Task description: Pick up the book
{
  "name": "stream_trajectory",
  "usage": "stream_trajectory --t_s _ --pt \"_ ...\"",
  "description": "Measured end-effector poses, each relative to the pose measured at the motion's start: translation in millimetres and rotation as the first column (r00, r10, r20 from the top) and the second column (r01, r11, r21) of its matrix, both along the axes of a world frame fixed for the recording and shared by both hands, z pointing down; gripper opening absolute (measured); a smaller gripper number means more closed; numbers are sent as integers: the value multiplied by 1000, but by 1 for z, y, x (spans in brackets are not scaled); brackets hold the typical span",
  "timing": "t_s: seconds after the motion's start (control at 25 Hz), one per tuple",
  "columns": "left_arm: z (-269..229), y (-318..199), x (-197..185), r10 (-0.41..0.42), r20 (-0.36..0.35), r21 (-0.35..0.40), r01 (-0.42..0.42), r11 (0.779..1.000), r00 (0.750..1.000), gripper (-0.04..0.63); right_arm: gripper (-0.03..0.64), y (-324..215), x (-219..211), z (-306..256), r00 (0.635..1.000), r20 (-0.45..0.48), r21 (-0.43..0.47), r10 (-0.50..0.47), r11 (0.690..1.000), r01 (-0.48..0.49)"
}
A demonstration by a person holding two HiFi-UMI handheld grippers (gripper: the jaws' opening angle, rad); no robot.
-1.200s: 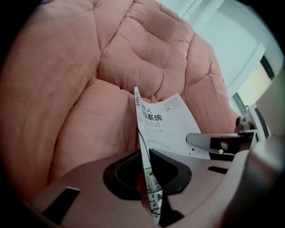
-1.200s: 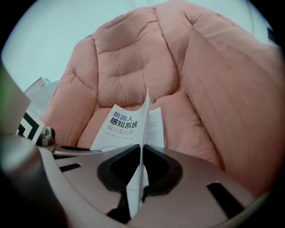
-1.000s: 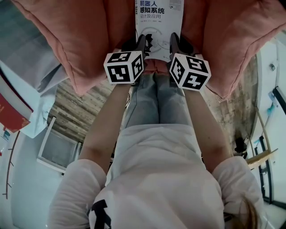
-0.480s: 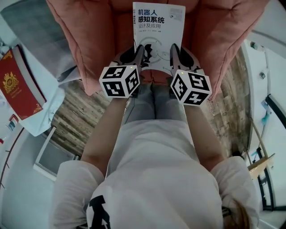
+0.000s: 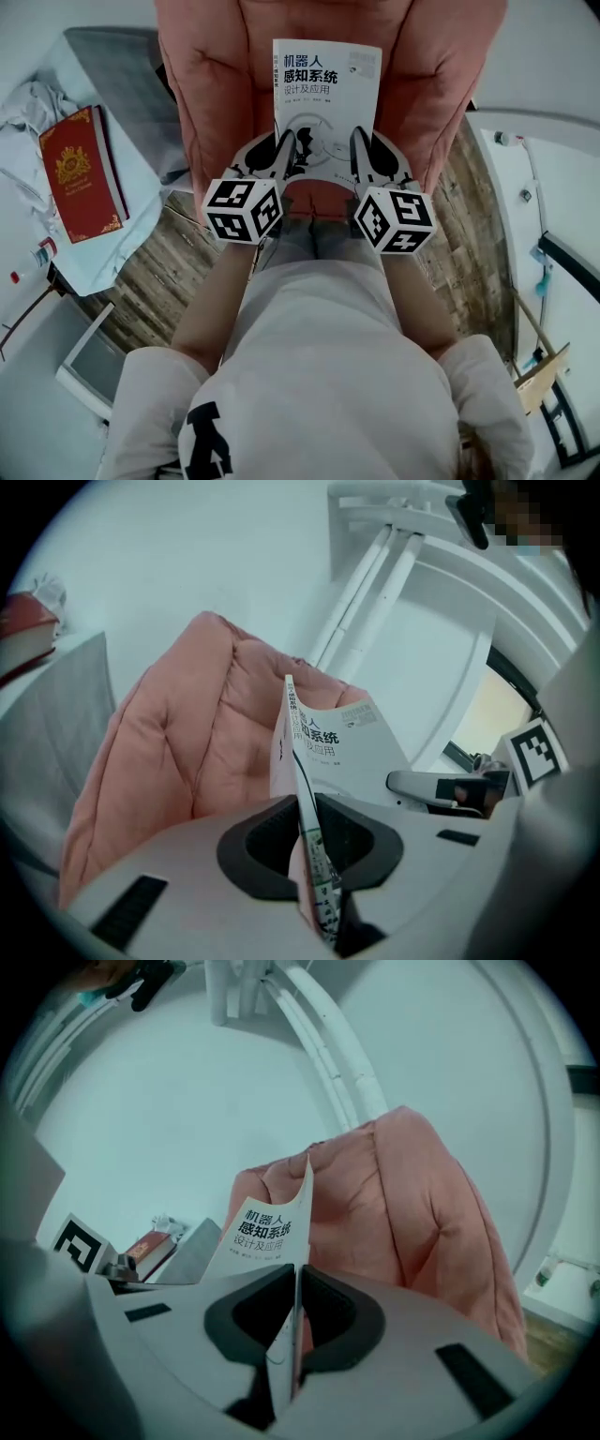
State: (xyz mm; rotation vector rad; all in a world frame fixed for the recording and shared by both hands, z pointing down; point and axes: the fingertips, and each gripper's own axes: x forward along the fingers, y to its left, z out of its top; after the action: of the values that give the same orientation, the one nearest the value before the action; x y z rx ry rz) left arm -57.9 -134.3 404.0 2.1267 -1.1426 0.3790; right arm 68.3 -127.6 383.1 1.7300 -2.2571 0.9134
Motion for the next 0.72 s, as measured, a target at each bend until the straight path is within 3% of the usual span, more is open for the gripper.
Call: stream_trajectory --t_s 0.4,0.72 --pt "-93 -5 -6 -30 -37 150 35 988 999 51 46 -6 -5 -92 1000 18 134 -8 991 6" --pt "-165 -10 -9 -54 -85 287 77 955 995 51 46 -8 -8 -169 999 24 288 -35 957 26"
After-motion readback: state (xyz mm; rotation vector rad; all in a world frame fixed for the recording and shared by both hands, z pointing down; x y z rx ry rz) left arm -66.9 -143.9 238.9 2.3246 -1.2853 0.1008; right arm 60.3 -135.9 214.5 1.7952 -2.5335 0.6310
